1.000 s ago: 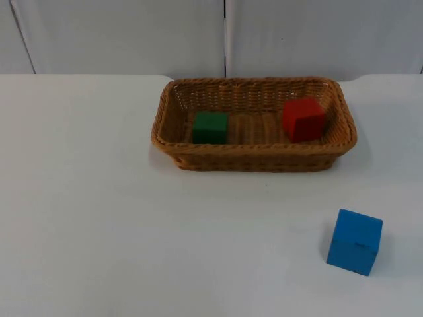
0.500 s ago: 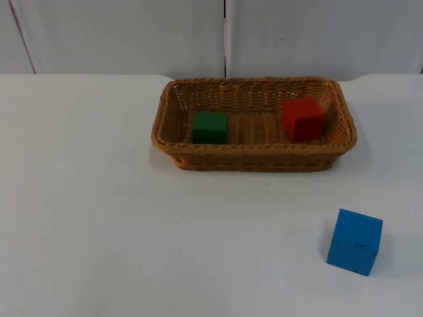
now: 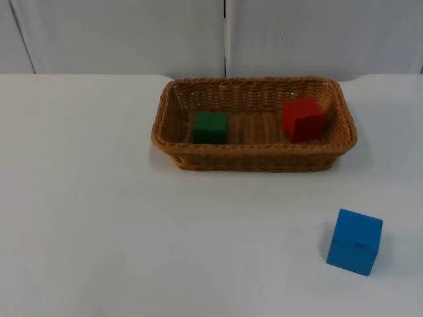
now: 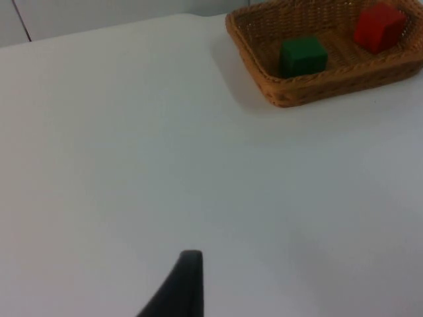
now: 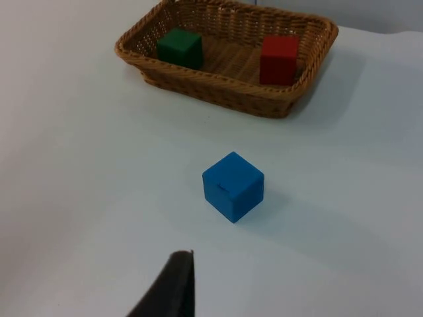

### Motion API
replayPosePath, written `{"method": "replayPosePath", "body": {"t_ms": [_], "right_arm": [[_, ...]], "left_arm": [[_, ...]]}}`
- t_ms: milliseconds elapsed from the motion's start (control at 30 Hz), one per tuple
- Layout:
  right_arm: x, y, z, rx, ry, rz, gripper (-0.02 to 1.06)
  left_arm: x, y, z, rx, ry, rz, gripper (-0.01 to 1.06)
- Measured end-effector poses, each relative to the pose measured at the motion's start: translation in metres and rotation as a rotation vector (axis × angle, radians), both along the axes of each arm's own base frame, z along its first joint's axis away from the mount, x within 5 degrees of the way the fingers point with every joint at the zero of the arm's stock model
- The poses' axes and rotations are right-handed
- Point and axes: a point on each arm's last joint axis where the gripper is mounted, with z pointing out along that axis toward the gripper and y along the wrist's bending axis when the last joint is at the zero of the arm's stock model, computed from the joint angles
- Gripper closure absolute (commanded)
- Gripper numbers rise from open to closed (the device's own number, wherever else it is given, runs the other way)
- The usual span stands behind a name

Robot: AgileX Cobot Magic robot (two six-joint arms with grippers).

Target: Pick up one cube with each hand and place exactly two cubes into the same basket, leaving the remaining cube outside.

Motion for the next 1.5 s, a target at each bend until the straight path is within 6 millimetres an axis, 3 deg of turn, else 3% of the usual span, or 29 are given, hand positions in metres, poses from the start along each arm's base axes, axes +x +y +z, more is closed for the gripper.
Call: {"method": "replayPosePath", "body": {"t_ms": [867,1500], "right_arm": [[0.0001,0.0001,0.0002,0.001,-0.002,-0.003,-0.01],[0.0009,0.0025,0.0002,0.001,-0.002,-0.291,-0.01]], "left_arm": [[0.0,0.0,0.0,0.0,0.0,0.0,0.0],[0.0,0.0,0.0,0.0,0.0,0.0,0.0]]}}
